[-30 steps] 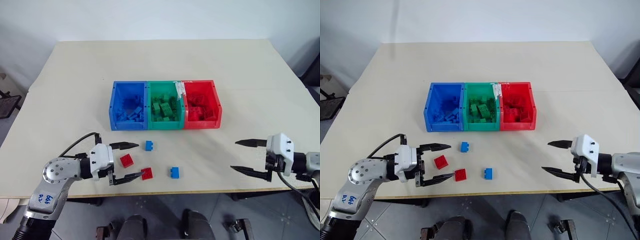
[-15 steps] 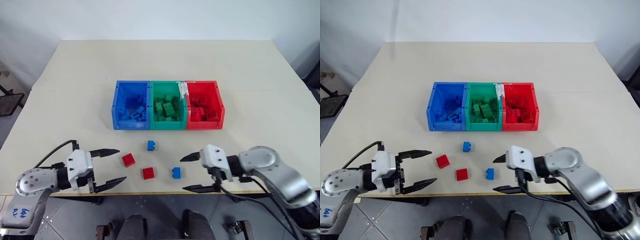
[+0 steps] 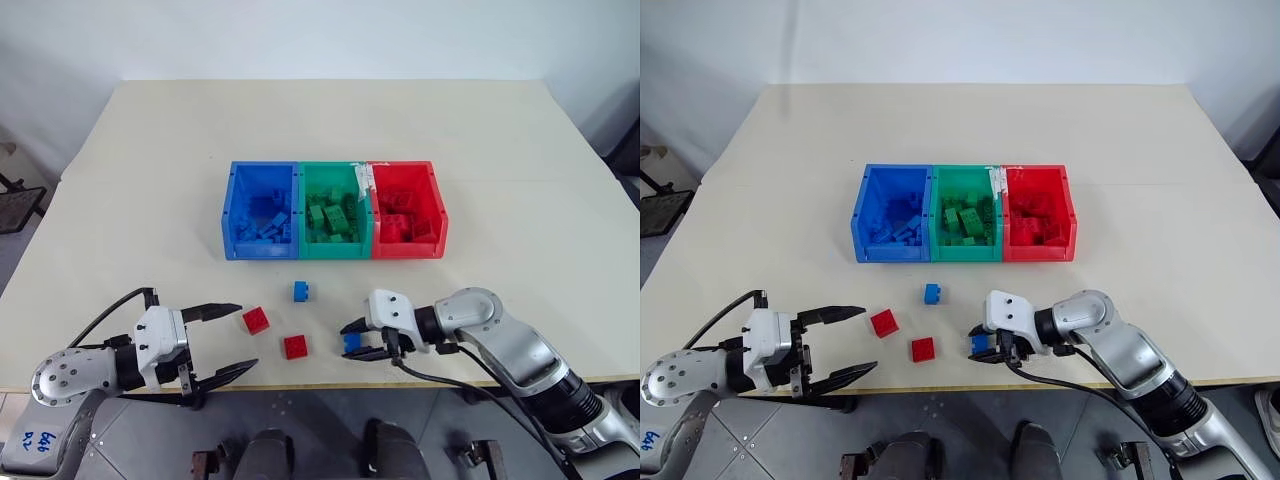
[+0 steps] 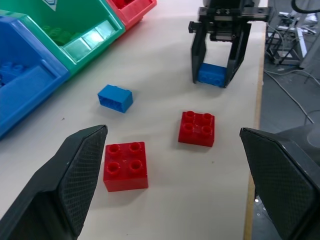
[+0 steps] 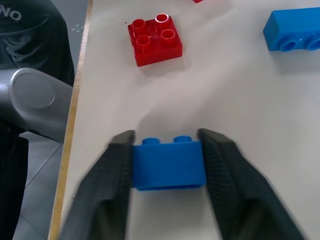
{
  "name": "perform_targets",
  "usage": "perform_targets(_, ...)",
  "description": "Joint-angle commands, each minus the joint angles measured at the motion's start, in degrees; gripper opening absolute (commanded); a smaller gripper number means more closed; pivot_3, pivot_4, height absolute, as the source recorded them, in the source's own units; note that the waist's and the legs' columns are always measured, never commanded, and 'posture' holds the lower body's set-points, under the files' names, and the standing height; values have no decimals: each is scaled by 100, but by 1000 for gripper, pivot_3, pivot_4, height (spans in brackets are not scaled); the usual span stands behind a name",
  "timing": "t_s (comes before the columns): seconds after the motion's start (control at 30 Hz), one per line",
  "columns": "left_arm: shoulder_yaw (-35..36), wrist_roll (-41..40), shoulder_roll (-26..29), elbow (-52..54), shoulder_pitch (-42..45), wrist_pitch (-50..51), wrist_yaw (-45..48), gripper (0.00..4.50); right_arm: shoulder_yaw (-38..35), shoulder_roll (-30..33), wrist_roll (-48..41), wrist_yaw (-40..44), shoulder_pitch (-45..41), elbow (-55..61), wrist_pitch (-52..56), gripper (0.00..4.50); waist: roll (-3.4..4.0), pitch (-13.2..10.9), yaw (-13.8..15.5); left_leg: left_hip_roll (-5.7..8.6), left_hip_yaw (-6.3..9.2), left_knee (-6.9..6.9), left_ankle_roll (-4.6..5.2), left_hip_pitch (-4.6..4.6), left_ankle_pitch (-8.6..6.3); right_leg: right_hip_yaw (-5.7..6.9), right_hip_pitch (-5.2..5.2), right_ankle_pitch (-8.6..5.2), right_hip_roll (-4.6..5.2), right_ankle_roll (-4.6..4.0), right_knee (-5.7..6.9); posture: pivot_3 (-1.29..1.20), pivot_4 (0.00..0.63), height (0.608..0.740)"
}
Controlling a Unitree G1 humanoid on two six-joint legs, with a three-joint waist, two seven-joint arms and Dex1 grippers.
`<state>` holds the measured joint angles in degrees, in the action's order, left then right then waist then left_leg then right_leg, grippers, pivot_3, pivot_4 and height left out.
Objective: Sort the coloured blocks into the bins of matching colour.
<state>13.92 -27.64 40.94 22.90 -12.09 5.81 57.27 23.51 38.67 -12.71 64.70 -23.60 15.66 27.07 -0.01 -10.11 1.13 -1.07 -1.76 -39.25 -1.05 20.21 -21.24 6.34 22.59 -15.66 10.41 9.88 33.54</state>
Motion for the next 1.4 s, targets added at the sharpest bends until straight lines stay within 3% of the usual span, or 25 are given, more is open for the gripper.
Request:
perform_targets(0.03, 96, -80, -120, 215, -32, -73, -144, 4500, -259, -9, -106, 89, -218, 56, -161, 1451, 0, 0, -1, 0, 0, 0, 0, 0, 0, 0, 0, 0, 0, 0, 0, 0, 150, 740)
perform_targets(0.17, 343, -176, -261, 242, -106, -9, -416, 4500, -567, -539, -615, -111, -735, 7, 314, 1451, -1, 0, -16, 0, 0, 0, 0, -1, 0, 0, 0, 0, 0, 0, 2, 0, 150, 740)
perform_targets(0.3, 1019, -305, -596, 253, -692, -8, -823, 4500, -754, -1954, -831, -896, -2193, -751, 912, 1451, 5, -3, -269, -11, -8, 3, -4, -3, 1, -2, 17, 3, -3, -7, 23, 0, 150, 740)
perform_targets(0.47, 1330, -600, -848, 452, -1225, 136, -959, 4500, -697, -3143, -98, -1804, -3503, -2781, 49, 1451, 3, -1, -292, -18, 6, 11, -17, -4, -6, 20, 23, 3, -8, -7, 39, 0, 150, 740)
perform_targets(0.6, 1399, -609, -968, 517, -1316, 111, -1102, 4500, -801, -3681, 221, -2052, -4198, -4374, -702, 1451, 1, 0, -290, -16, 8, 10, -17, 2, -7, 29, 23, 3, -7, -7, 34, 0, 150, 740)
perform_targets(0.63, 1394, -599, -985, 527, -1327, 103, -1114, 4500, -871, -3780, 208, -2064, -4309, -4658, -783, 2208, 1, 0, -300, -16, 8, 10, -17, 2, -7, 29, 23, 3, -7, -6, 35, 0, 150, 740)
perform_targets(0.73, 1330, -540, -1022, 589, -1339, 104, -1171, 4500, -897, -3837, 299, -1930, -4465, -5067, -1040, 3077, 2, 0, -322, -17, 8, 12, -17, 1, -7, 29, 23, 3, -8, -7, 35, 0, 150, 740)
perform_targets(0.87, 1272, -526, -965, 594, -1302, 254, -1256, 4500, -1021, -3668, 269, -1658, -4385, -4894, -1187, 4475, 3, -1, -354, -17, 8, 12, -17, 2, -7, 30, 24, 3, -8, -7, 33, 0, 150, 740)
perform_targets(0.93, 1238, -555, -877, 584, -1284, 436, -1284, 4500, -1041, -3493, 195, -1371, -4211, -4583, -1299, 4475, 3, -1, -359, -18, 8, 13, -17, 1, -7, 30, 23, 3, -8, -6, 33, 0, 150, 740)
perform_targets(1.13, 1182, -405, -582, 223, -749, 450, -1144, 4500, -1400, -2114, -643, 359, -2583, -2392, -1869, 4475, -1, 1, -255, -17, 14, 11, -17, 4, -10, 34, 17, 4, -7, -5, 26, 0, 150, 740)
perform_targets(1.23, 1375, -332, -224, -180, -617, 287, -785, 4500, -1812, -1388, -1255, 775, -1758, -1514, -1487, 4475, 3, -2, -269, -17, 9, 12, -17, 3, -10, 36, 16, 4, -7, -5, 22, 0, 150, 740)
perform_targets(1.4, 1416, -327, 494, -840, -310, 167, 21, 4500, -2215, -37, -1263, 1482, -179, -842, -1869, 4475, 5, -3, -264, -20, -6, 15, -15, -2, -11, 33, 18, 3, -8, -7, 15, 0, 150, 740)
